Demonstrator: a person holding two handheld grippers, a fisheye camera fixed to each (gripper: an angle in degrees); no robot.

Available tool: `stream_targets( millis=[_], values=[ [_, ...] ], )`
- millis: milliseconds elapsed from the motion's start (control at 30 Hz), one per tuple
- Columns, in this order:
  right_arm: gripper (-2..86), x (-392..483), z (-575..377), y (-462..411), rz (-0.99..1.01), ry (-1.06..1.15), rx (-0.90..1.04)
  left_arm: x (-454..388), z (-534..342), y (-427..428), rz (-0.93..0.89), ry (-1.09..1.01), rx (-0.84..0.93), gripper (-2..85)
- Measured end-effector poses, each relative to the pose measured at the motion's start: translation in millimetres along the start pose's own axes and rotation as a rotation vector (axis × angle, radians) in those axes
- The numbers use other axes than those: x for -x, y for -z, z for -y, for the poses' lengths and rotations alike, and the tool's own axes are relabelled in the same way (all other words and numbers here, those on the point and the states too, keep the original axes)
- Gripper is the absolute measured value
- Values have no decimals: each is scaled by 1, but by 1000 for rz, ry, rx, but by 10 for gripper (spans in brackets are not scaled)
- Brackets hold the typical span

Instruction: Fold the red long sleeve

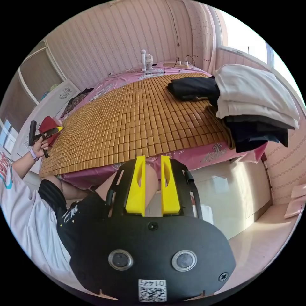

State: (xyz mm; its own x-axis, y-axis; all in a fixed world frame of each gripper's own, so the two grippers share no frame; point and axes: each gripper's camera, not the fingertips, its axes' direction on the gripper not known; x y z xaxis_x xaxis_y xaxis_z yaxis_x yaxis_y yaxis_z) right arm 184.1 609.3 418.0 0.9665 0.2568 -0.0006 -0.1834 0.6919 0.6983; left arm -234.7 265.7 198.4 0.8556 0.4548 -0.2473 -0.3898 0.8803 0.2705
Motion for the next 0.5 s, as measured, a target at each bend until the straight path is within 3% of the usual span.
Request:
stream_targets(
  millis=[100, 200, 300, 367, 500],
  values=[
    [30, 38, -42, 10, -4, -33, 8, 7, -50, 70, 163, 18, -136, -9],
    [5, 88, -38, 14, 7, 99, -38, 14, -89, 119, 275, 90, -255, -8],
    [-3, 144, -22, 24, 117, 177, -205, 19, -127, 154, 289, 146, -376, -2],
    [-6, 195, -10, 20, 241, 298, -220, 19, -149, 172, 306, 162, -424, 13],
    [-9, 266, 0, 13, 280, 508, -236, 33, -196, 205, 396, 237, -432, 58]
  ],
)
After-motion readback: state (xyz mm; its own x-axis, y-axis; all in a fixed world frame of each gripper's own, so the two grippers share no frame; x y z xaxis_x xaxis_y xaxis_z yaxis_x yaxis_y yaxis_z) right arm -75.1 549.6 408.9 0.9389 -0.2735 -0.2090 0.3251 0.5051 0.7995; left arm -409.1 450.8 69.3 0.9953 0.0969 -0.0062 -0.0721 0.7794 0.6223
